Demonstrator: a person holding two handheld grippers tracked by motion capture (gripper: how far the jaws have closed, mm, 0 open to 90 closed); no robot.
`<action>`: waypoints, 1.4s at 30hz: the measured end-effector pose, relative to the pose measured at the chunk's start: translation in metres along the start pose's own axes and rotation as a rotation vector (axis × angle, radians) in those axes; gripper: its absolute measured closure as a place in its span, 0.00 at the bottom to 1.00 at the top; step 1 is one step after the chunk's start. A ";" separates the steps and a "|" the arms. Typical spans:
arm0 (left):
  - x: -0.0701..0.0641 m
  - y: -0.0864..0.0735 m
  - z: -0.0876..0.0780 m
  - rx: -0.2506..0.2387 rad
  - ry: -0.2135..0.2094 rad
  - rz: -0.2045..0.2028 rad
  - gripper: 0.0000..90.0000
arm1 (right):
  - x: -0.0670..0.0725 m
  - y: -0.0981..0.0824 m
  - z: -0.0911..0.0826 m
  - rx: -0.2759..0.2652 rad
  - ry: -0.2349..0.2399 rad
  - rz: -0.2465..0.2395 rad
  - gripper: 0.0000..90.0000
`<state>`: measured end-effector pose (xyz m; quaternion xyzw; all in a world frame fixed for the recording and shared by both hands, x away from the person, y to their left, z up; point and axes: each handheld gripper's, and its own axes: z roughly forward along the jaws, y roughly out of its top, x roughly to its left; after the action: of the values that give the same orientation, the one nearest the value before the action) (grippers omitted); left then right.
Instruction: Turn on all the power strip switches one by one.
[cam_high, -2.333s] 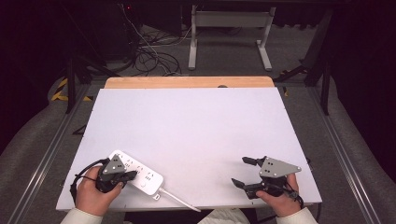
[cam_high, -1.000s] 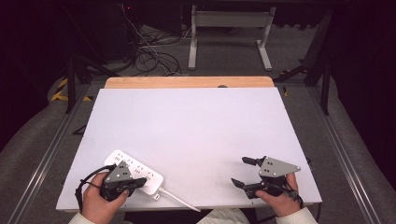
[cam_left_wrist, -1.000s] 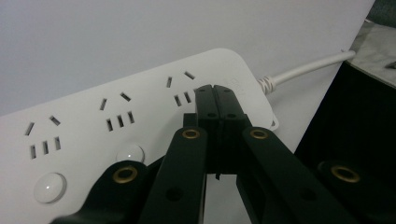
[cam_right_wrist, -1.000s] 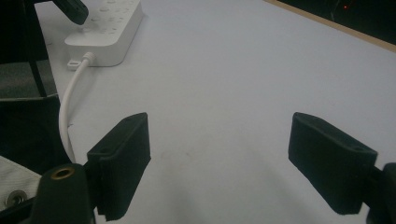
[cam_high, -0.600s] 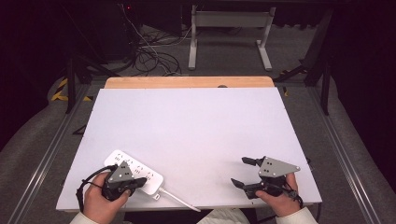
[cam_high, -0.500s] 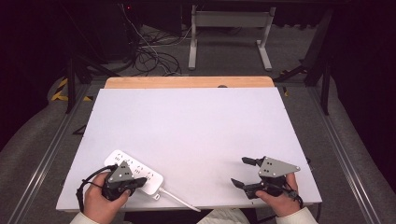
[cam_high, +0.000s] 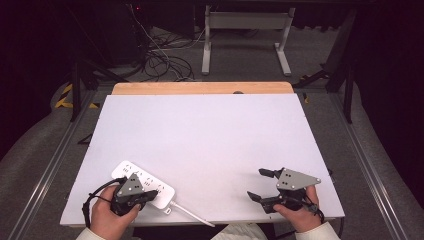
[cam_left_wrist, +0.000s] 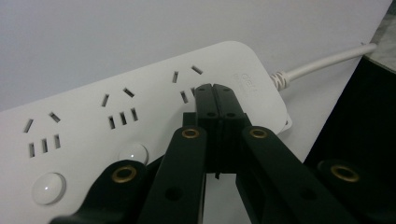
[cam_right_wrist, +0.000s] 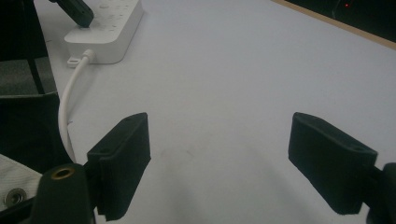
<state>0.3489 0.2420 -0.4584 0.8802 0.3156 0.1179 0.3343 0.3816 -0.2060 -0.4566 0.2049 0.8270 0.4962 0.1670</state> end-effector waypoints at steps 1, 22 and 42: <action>0.000 0.000 0.000 -0.003 -0.002 -0.002 1.00 | 0.000 0.000 0.000 -0.001 0.000 -0.002 0.24; 0.001 -0.002 0.003 -0.019 -0.004 -0.008 1.00 | 0.001 0.001 0.000 -0.002 0.000 0.000 0.24; -0.004 0.009 -0.018 -0.108 0.015 0.017 1.00 | -0.002 -0.001 -0.001 -0.001 -0.002 0.006 0.24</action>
<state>0.3421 0.2434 -0.4393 0.8627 0.3039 0.1441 0.3778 0.3827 -0.2078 -0.4571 0.2079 0.8259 0.4969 0.1664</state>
